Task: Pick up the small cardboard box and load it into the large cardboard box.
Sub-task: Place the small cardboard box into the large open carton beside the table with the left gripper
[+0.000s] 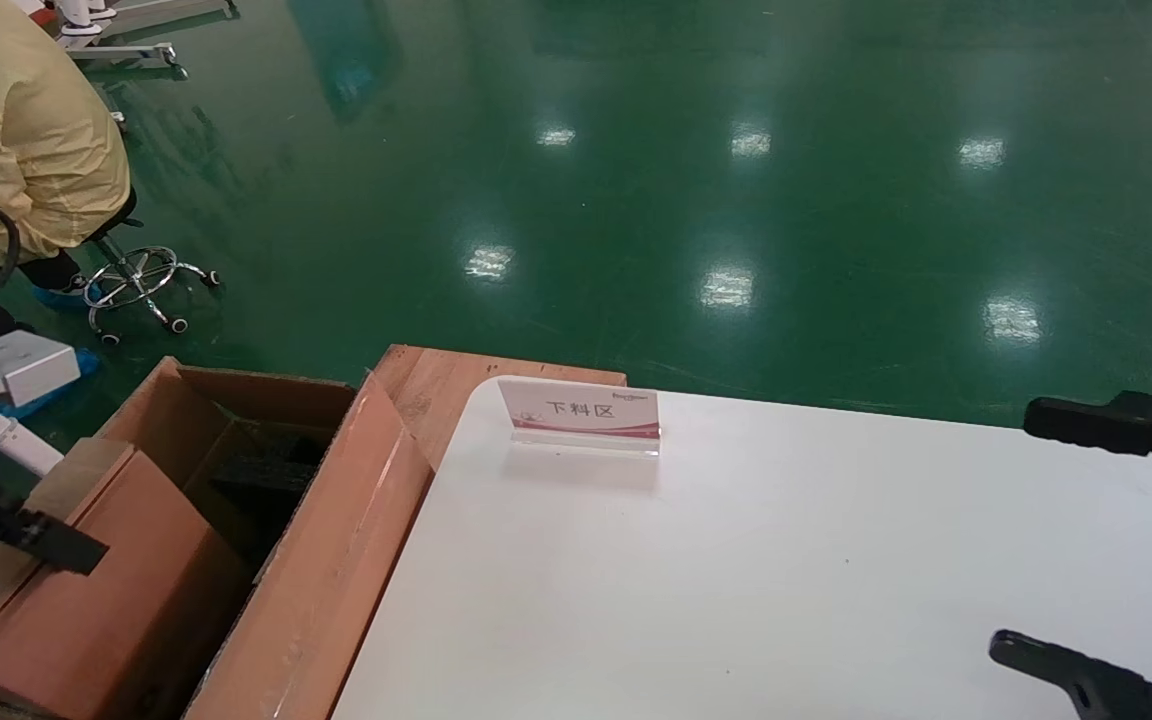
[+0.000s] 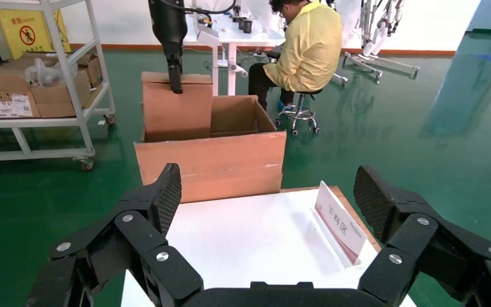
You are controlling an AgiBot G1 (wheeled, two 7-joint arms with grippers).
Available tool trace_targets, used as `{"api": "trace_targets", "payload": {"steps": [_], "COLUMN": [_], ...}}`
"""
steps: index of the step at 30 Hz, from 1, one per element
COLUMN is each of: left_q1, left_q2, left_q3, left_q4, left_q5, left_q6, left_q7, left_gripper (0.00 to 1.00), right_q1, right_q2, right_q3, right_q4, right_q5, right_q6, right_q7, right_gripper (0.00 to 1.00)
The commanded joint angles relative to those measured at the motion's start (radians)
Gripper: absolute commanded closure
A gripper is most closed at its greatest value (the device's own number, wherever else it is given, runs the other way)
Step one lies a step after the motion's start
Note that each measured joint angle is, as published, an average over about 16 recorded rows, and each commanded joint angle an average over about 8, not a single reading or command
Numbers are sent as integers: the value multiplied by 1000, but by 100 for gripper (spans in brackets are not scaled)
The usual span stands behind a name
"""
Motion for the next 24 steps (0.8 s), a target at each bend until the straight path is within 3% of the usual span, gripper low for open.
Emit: {"api": "trace_targets", "payload": {"steps": [1,24], "left_q1": [0,80], "left_q2": [8,-20], "left_q3": [21,16], "left_q4": [0,-2], "left_q5": [6,130], "left_q6": [-1,-122], "left_q7": [10,-25], "left_gripper": [100,100], "right_q1": [0,0], "right_q2": [0,1], "right_q3": [0,-1], "right_q4": [0,0], "right_q5": [0,1], "right_q6": [0,1], "right_q7": [0,-1], "right_gripper": [0,0]}}
